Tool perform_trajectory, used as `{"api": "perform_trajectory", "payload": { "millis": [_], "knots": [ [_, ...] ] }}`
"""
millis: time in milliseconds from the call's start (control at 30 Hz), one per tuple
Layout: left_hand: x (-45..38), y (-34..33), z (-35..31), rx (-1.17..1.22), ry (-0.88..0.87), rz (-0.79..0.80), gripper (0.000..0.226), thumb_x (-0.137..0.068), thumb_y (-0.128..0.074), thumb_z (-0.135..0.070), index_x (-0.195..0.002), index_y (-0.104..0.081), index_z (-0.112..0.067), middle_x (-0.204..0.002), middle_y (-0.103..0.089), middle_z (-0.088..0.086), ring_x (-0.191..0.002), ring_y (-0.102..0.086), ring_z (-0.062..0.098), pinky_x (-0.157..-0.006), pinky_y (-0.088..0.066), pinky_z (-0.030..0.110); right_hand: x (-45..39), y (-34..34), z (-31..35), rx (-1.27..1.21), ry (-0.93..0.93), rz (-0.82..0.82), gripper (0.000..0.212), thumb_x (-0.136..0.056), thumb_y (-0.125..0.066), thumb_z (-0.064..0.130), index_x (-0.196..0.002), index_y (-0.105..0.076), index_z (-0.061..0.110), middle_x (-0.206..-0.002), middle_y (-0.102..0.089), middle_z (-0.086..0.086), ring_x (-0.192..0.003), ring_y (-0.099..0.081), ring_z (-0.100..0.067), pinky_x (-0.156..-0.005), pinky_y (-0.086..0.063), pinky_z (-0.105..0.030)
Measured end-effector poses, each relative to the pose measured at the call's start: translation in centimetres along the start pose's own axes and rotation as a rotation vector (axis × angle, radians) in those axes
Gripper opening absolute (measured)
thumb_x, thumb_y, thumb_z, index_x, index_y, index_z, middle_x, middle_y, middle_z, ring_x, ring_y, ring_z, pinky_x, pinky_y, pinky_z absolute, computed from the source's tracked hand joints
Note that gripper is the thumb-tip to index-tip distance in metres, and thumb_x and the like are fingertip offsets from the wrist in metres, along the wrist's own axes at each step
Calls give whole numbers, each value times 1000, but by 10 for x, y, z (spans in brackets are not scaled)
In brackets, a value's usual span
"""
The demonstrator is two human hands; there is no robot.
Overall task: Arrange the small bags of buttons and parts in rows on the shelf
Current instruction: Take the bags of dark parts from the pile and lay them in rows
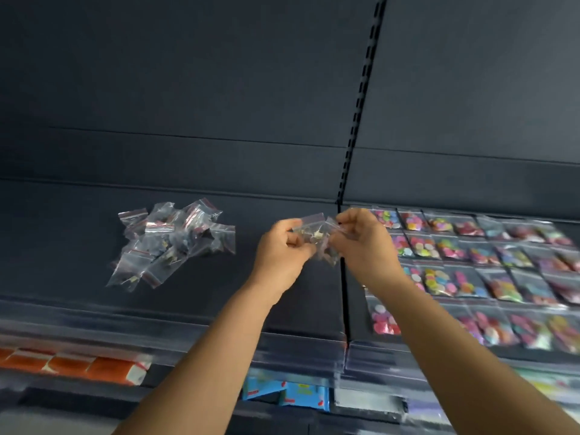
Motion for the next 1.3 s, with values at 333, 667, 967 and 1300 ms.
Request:
{"api": "perform_trajectory", "payload": {
  "millis": [333,667,967,1300],
  "knots": [
    [15,-144,-49,109,-14,285,6,-86,-65,-25,-91,-69,-26,-87,-72,-6,-78,-66,10,-70,-52,25,27,143,-34,-122,-50,-257,29,-82,-66,7,-99,-52,27,-91,-67,-9,-69,-65,-14,-62,-54,-32],
    [46,-318,-85,114,22,353,23,-83,-67,-26,-104,-66,-17,-99,-72,-3,-95,-66,17,-88,-53,39,59,322,-87,-181,-52,-420,32,-84,-66,12,-109,-49,22,-57,-60,10,-51,-53,-2,-49,-43,-10],
    [72,-448,-106,160,10,372,8,-83,-67,-13,-85,-69,-20,-73,-74,-5,-64,-68,7,-59,-54,23,73,429,-137,-286,-134,-392,8,-84,-65,5,-87,-67,11,-74,-73,-6,-65,-67,-14,-59,-54,-21],
    [43,-523,-121,125,8,405,8,-78,-70,-11,-79,-71,-19,-75,-74,-2,-77,-70,16,-70,-59,30,58,494,-185,-176,-265,-501,15,-83,-65,16,-70,-73,20,-65,-69,3,-60,-54,-11,-54,-47,-23]
  ]
}}
Point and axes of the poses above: each hand's wrist, its own x-axis away from the middle knuckle, its own y-axis out of the back of the hand, z = x × y, the point moved 9 cm from there along -x, towards the middle knuckle
